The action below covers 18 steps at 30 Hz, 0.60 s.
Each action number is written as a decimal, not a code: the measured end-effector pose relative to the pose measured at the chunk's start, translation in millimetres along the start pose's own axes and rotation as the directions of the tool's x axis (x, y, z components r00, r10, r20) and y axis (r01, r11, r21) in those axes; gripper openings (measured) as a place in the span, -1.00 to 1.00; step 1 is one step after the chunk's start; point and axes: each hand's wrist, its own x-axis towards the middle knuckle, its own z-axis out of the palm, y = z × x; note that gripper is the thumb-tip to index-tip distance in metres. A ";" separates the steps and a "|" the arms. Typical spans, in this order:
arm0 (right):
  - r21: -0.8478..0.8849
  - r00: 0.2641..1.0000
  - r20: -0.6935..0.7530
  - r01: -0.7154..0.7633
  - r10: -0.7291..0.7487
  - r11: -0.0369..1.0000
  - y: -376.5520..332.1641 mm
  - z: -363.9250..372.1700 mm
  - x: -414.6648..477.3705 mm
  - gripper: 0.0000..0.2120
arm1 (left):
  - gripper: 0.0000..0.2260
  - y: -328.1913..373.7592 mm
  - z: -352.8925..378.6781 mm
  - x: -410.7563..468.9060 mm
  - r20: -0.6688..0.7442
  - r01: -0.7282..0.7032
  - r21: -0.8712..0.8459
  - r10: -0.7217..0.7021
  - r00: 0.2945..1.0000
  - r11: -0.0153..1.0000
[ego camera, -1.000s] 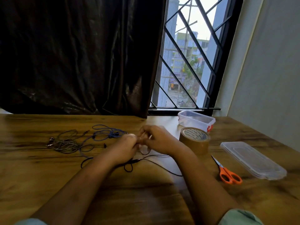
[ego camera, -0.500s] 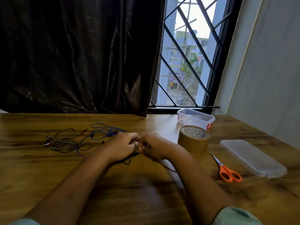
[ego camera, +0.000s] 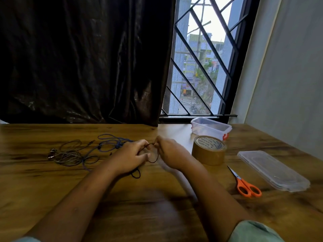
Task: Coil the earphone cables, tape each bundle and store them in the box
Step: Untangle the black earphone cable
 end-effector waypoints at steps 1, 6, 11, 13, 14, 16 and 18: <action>0.012 0.995 -0.087 -0.050 0.050 0.999 2.3 -4.0 -0.4 -0.88 | -0.92 0.6 -0.4 0.1 -0.030 -0.012 0.002 0.013 0.999 1.000; -0.056 0.918 -0.275 -0.311 0.285 0.949 8.0 -15.3 -4.3 -0.89 | -0.80 -2.4 -10.3 4.5 -0.280 0.000 -0.017 -0.005 0.960 1.000; -0.128 0.960 -0.276 -0.094 0.055 0.987 0.3 -15.1 -1.5 -0.54 | -0.82 3.5 -7.9 2.0 -0.354 -0.010 0.056 0.029 0.935 0.998; 0.094 0.957 -0.248 0.179 -0.151 0.979 -13.7 -7.4 0.0 -0.57 | -0.84 6.8 -5.9 0.7 -0.398 -0.038 0.091 0.071 0.915 0.995; 0.182 0.948 -0.243 0.255 -0.208 0.950 -19.8 -2.7 -0.5 -0.66 | -0.84 7.3 -4.9 0.3 -0.409 -0.058 0.085 0.088 0.908 0.995; 0.235 0.940 -0.260 0.285 -0.222 0.929 -21.7 1.5 -0.5 -0.82 | -0.83 6.7 -3.0 0.1 -0.406 -0.080 0.082 0.107 0.908 0.993; 0.202 0.945 -0.295 0.208 -0.143 0.957 -13.4 -1.7 1.7 -0.83 | -0.83 6.4 -2.2 0.6 -0.393 -0.064 0.094 0.096 0.914 0.993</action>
